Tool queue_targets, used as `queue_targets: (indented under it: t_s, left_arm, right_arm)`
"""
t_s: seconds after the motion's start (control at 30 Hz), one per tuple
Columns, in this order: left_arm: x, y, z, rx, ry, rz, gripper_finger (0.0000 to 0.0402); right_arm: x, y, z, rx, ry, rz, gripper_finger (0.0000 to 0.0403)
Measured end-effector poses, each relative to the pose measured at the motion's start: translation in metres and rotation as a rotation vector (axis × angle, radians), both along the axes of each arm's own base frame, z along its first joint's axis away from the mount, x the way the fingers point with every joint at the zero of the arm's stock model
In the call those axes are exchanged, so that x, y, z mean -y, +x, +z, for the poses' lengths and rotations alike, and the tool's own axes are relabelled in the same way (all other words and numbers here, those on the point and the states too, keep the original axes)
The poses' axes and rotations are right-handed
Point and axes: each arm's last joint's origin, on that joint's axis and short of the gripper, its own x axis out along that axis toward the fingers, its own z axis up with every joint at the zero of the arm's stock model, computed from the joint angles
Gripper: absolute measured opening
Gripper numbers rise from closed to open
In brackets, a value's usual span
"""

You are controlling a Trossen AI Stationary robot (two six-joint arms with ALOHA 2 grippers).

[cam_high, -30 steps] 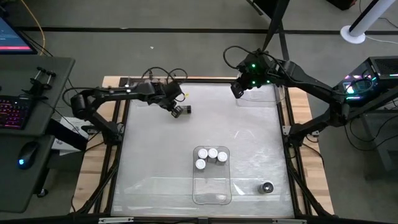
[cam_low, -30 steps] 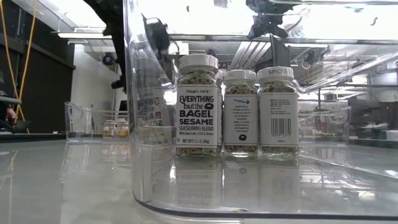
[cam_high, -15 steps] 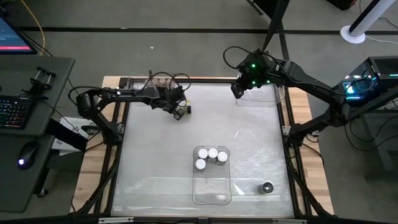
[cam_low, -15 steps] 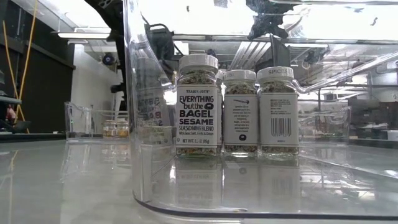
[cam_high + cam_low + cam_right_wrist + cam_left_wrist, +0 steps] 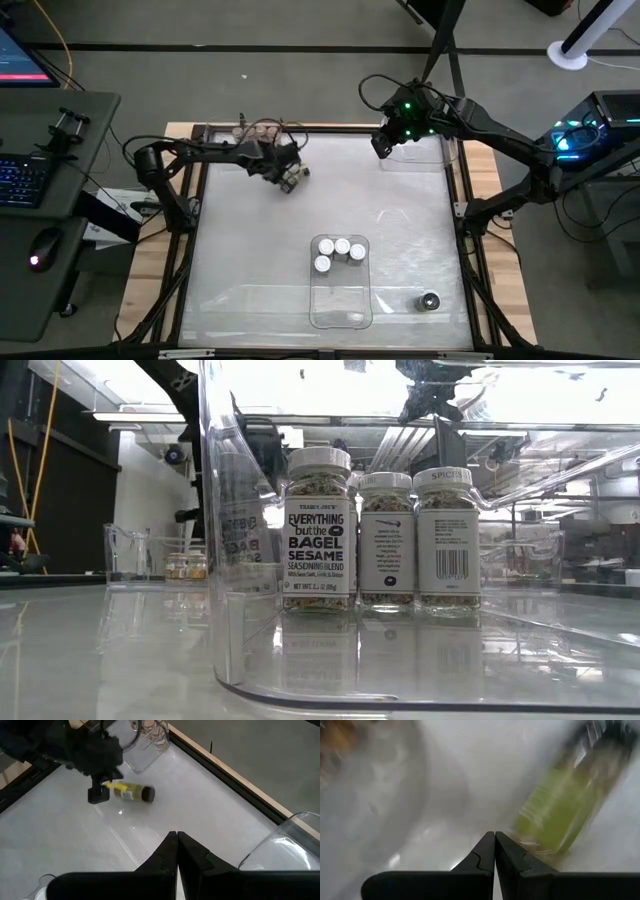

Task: Sort spices by type
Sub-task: Put the top black seasoning bottle into the top right transparent bin

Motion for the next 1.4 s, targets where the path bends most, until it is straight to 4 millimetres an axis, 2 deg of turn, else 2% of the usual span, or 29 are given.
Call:
queue_targets:
  t_s: [0.2, 0.4, 0.6, 0.73, 0.9, 1.03, 1.13, 1.27, 1.4]
  left_arm:
    - [0.005, -0.006, -0.003, -0.060, -0.005, 0.009, 0.0000]
    - [0.021, -0.016, -0.013, -0.096, -0.007, 0.028, 0.0000]
    - [0.045, -0.038, 0.002, -0.003, 0.005, 0.021, 0.0000]
    - [0.061, -0.064, 0.019, 0.144, -0.029, -0.007, 0.0000]
    - [0.078, -0.098, 0.045, 0.364, -0.074, -0.035, 0.0000]
    - [0.084, -0.118, 0.064, 0.490, -0.055, -0.022, 0.0000]
    - [0.086, -0.128, 0.074, 0.559, -0.035, -0.024, 0.0000]
    - [0.087, -0.135, 0.081, 0.600, -0.016, -0.038, 0.0000]
    - [0.088, -0.138, 0.082, 0.595, -0.009, -0.056, 0.0000]
  right_arm:
    - [0.000, 0.000, 0.000, 0.000, 0.000, 0.000, 0.0000]
    - [0.002, 0.007, -0.001, 0.037, 0.007, -0.017, 0.0000]
    - [0.007, 0.047, -0.020, 0.078, 0.019, 0.011, 0.0000]
    - [0.012, 0.083, -0.049, 0.095, 0.099, 0.024, 0.0009]
    - [0.021, 0.120, -0.099, 0.038, 0.213, -0.017, 0.0076]
    - [0.029, 0.138, -0.141, -0.038, 0.331, -0.125, 0.0157]
    - [0.029, 0.147, -0.167, -0.093, 0.395, -0.133, 0.0219]
    - [0.023, 0.154, -0.191, -0.156, 0.443, -0.172, 0.0281]
    - [0.019, 0.161, -0.195, -0.121, 0.431, -0.262, 0.0304]
